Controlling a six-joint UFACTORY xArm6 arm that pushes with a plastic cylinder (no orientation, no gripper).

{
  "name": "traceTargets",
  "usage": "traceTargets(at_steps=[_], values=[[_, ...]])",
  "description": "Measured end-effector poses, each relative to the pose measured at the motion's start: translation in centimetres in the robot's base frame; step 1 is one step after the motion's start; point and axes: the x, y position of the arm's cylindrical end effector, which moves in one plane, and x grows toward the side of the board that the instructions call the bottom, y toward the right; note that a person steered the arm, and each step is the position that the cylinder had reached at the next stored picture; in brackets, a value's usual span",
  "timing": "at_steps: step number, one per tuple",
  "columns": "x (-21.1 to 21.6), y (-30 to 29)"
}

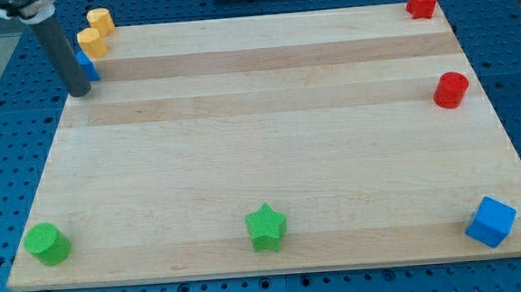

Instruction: Place a blue cube to the center of the board

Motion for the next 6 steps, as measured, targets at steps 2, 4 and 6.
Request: traceTargets(at_steps=[2,4,6], values=[[4.3,7.3],[11.3,19.8],[11.5,33.8]])
